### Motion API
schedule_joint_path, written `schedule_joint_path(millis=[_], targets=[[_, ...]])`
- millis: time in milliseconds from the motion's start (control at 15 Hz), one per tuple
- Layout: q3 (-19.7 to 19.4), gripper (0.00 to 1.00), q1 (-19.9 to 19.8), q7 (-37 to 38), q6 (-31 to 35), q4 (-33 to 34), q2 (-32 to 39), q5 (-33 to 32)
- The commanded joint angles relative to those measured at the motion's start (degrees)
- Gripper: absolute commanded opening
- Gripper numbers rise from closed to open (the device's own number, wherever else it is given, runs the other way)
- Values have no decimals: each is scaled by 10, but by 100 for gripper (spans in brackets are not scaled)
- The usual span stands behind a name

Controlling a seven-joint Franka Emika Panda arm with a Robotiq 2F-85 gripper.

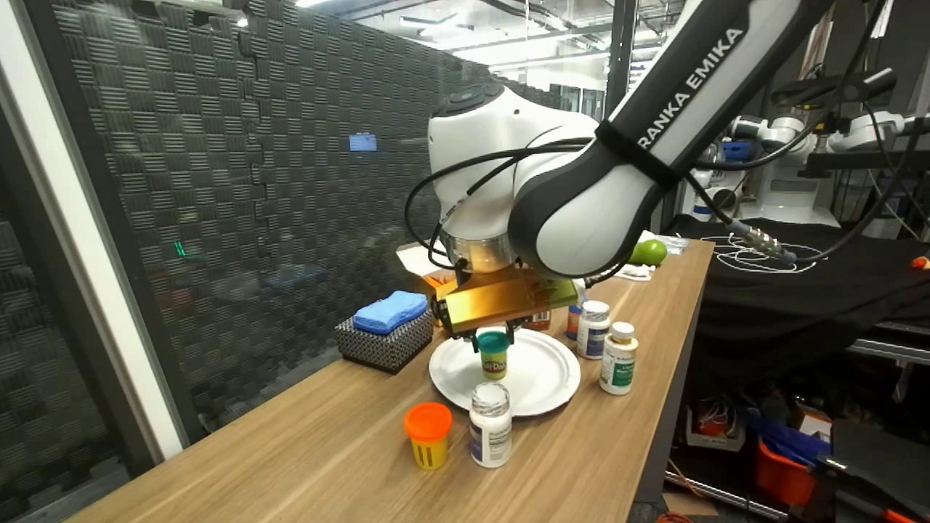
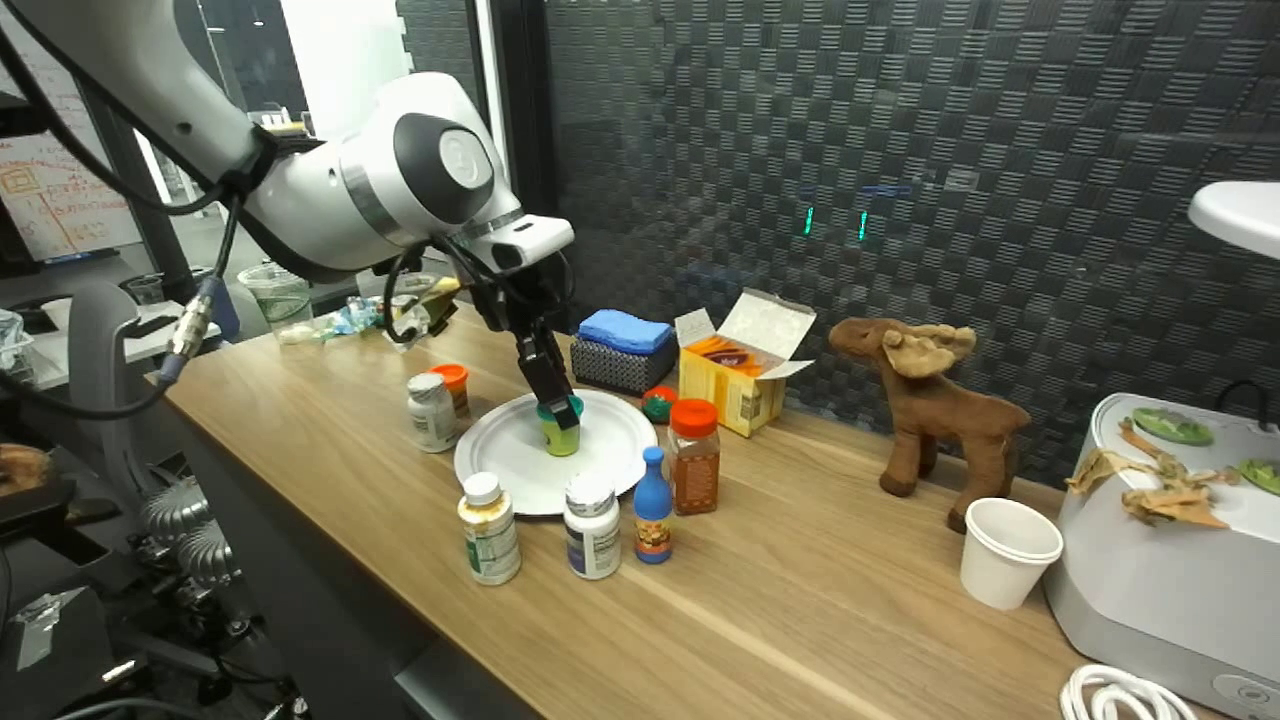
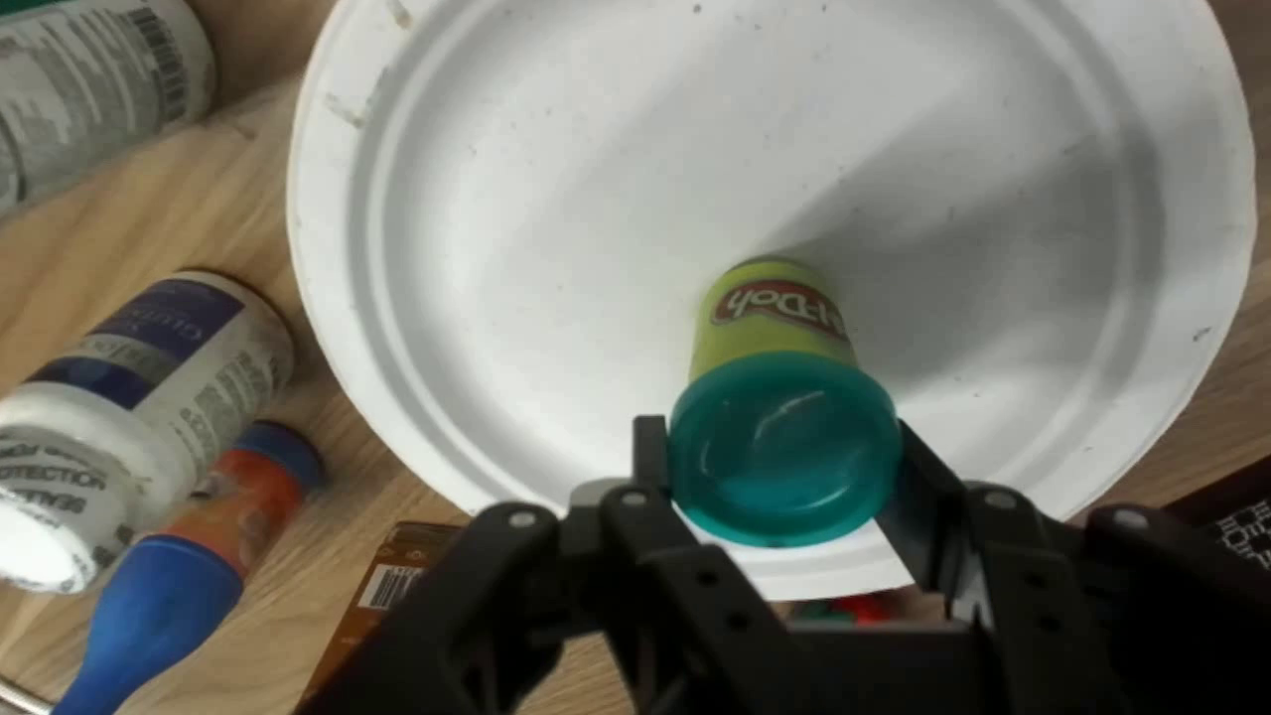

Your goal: Put the bottles and the orange plushie surrounding the white plate on the white plate

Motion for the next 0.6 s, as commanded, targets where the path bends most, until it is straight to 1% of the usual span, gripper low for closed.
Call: schedule_joint_path(millis=[0, 200, 333, 400, 467, 533], targets=[[-7, 28, -3, 24, 14, 32, 16, -8], [-12, 28, -2, 33, 20, 50, 25, -8], [-7, 28, -6, 22, 23, 50, 28, 1], [-1, 78, -9, 11, 24, 45, 23, 9], [2, 78, -9, 4, 25, 37, 16, 11], [5, 85, -9, -2, 26, 31, 10, 14]])
